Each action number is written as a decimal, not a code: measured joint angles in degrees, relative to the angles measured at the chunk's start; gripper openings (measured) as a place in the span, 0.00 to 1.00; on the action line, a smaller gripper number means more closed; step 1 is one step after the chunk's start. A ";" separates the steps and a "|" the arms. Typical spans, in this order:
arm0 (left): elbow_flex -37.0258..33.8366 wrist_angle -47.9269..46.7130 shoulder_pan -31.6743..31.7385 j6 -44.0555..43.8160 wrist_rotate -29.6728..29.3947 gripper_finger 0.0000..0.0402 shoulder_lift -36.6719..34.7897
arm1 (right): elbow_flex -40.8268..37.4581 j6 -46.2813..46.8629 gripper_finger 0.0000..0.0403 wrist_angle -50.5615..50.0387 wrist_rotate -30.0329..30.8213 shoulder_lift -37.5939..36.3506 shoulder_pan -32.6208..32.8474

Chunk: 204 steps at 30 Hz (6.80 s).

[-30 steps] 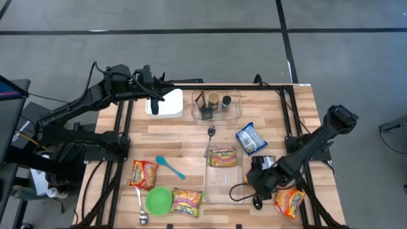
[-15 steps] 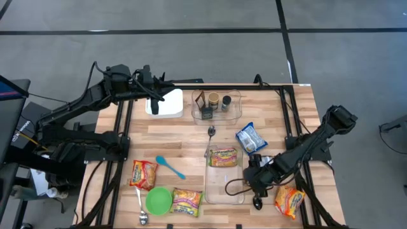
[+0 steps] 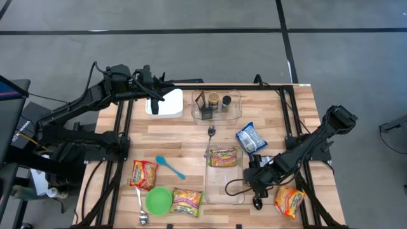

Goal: Pick & Place Food Item
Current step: Put the yellow seasoning bottle into the top transparent bin

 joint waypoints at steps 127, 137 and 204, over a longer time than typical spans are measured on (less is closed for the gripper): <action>0.00 0.00 0.00 0.00 -0.01 0.11 0.00 | 25.44 0.85 0.49 -13.84 6.04 -0.02 9.40; 0.00 0.00 -0.01 0.00 -0.02 0.11 0.00 | 25.44 -1.65 0.49 -13.86 10.45 -0.26 7.96; 0.00 0.02 -0.01 0.00 0.00 0.11 -0.02 | 32.28 -25.62 0.50 -12.05 -14.98 11.30 -66.40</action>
